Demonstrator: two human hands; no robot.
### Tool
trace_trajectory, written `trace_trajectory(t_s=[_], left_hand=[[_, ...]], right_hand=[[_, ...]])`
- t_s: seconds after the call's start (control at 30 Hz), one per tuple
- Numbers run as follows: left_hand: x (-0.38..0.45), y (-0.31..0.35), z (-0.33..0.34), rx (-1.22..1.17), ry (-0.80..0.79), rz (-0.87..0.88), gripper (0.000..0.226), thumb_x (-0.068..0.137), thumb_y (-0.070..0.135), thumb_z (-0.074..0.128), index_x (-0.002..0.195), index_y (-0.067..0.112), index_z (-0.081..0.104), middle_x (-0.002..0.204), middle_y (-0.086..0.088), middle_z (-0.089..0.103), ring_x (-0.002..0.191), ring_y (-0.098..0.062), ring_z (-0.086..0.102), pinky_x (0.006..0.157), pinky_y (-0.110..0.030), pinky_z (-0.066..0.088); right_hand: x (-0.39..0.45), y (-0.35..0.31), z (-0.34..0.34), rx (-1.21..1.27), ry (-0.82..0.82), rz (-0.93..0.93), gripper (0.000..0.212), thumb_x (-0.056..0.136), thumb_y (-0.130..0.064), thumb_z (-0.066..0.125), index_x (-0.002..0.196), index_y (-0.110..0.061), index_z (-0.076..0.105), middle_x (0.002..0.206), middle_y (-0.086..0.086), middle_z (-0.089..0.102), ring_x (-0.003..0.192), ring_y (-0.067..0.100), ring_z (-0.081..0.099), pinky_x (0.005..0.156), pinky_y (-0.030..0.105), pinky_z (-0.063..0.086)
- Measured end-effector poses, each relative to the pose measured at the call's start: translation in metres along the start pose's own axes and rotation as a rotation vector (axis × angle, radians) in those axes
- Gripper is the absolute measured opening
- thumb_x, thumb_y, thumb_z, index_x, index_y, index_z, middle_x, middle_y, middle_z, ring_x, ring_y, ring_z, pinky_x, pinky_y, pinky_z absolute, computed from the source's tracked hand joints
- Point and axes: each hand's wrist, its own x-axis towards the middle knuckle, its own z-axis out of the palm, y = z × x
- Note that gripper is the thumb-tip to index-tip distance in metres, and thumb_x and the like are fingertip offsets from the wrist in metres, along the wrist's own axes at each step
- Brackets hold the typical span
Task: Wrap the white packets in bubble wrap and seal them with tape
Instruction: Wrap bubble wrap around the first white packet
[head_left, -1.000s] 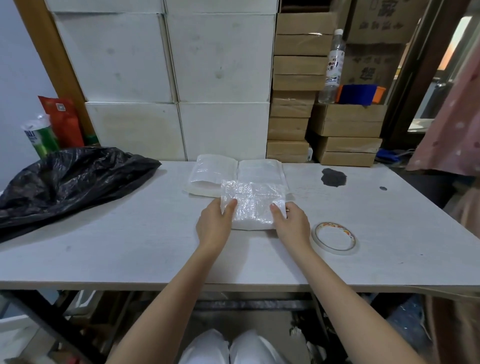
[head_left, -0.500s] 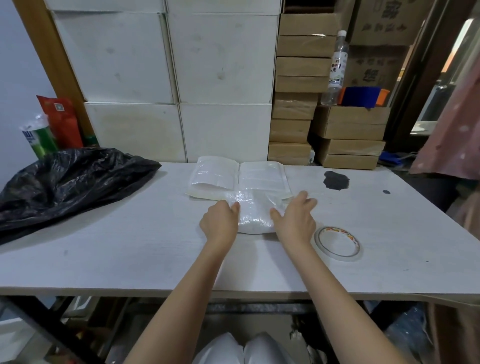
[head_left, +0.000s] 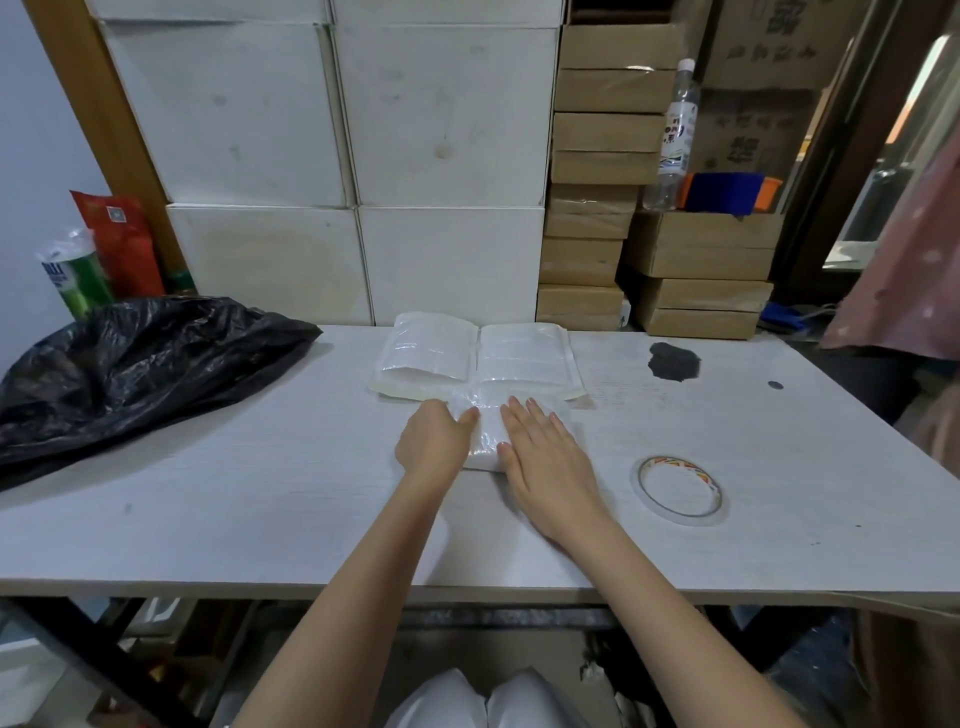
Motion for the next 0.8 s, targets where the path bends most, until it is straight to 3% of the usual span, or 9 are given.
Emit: trace_trajectory(t_s=[0.1,0.17,0.23,0.3,0.33,0.4,0.43,0.67,0.8], left_hand=[[-0.001,0.005,-0.011,0.034,0.003,0.024,0.034,0.089,0.04,0.056,0.084,0.007,0.051,0.104,-0.016,0.058,0.095,-0.035,0.061,0.07,-0.031,0.04],[-0.01,0.012,-0.022,0.197,0.125,0.099,0.031,0.091,0.032,0.056,0.098,0.002,0.055,0.122,-0.018,0.047,0.094,-0.035,0.06,0.07,-0.034,0.043],[-0.018,0.013,-0.023,0.356,0.353,0.434,0.023,0.086,0.016,0.061,0.103,0.001,0.061,0.123,-0.018,0.052,0.101,-0.035,0.06,0.072,-0.035,0.049],[-0.026,0.009,-0.012,0.517,0.316,0.812,0.037,0.084,0.021,0.053,0.114,0.001,0.064,0.125,-0.018,0.06,0.117,-0.035,0.057,0.093,-0.041,0.049],[-0.032,0.003,-0.004,0.537,0.164,0.86,0.051,0.093,0.031,0.033,0.129,0.001,0.053,0.136,-0.018,0.052,0.13,-0.032,0.046,0.108,-0.043,0.036],[-0.04,-0.008,0.007,0.502,-0.078,0.755,0.082,0.088,0.055,-0.009,0.148,0.008,0.018,0.156,-0.007,0.021,0.146,-0.02,0.013,0.118,-0.033,0.003],[-0.04,-0.013,0.011,0.461,-0.143,0.71,0.088,0.081,0.061,-0.016,0.15,0.012,0.009,0.158,-0.001,0.012,0.147,-0.015,0.004,0.117,-0.029,-0.004],[-0.04,-0.014,0.012,0.369,-0.169,0.642,0.061,0.098,0.048,0.013,0.15,0.016,0.009,0.159,0.004,0.007,0.146,-0.008,-0.003,0.12,-0.028,-0.004],[-0.042,-0.014,0.01,0.332,-0.175,0.633,0.059,0.099,0.045,0.015,0.15,0.017,0.009,0.159,0.004,0.006,0.146,-0.008,-0.004,0.12,-0.027,-0.004]], right_hand=[[-0.002,-0.001,0.005,0.072,0.012,0.029,0.076,0.085,-0.046,-0.004,0.149,-0.014,0.021,0.158,0.0,0.017,0.147,0.015,0.009,0.119,0.028,0.001],[-0.004,-0.002,0.005,0.088,0.019,0.033,0.075,0.086,-0.047,-0.003,0.149,-0.014,0.022,0.158,-0.001,0.017,0.147,0.015,0.009,0.118,0.027,0.002],[-0.005,-0.001,0.005,0.113,0.037,0.035,0.072,0.089,-0.046,0.001,0.148,-0.014,0.024,0.157,-0.001,0.02,0.147,0.015,0.012,0.118,0.026,0.002],[-0.004,0.0,0.007,0.14,0.047,0.047,0.06,0.095,-0.041,0.013,0.149,-0.015,0.022,0.157,-0.001,0.02,0.147,0.013,0.011,0.12,0.027,0.005],[-0.004,0.001,0.008,0.141,0.032,0.052,0.056,0.098,-0.036,0.02,0.15,-0.017,0.017,0.158,-0.003,0.016,0.147,0.011,0.008,0.121,0.027,0.005],[-0.003,0.001,0.009,0.134,-0.003,0.052,0.054,0.101,-0.031,0.024,0.151,-0.02,0.007,0.159,-0.007,0.006,0.147,0.006,-0.001,0.121,0.027,0.001],[-0.003,0.001,0.008,0.146,-0.012,0.052,0.054,0.101,-0.03,0.023,0.151,-0.022,0.006,0.159,-0.008,0.003,0.146,0.005,-0.003,0.121,0.026,-0.001],[-0.003,0.009,-0.013,0.143,-0.047,0.032,0.054,0.099,-0.029,0.012,0.151,-0.015,0.007,0.16,-0.004,-0.003,0.145,0.004,-0.008,0.117,0.021,-0.008],[-0.01,0.01,-0.019,0.049,-0.038,-0.035,0.064,0.092,-0.037,0.001,0.151,-0.014,0.006,0.16,-0.002,-0.002,0.142,0.001,-0.012,0.116,0.02,-0.011]])
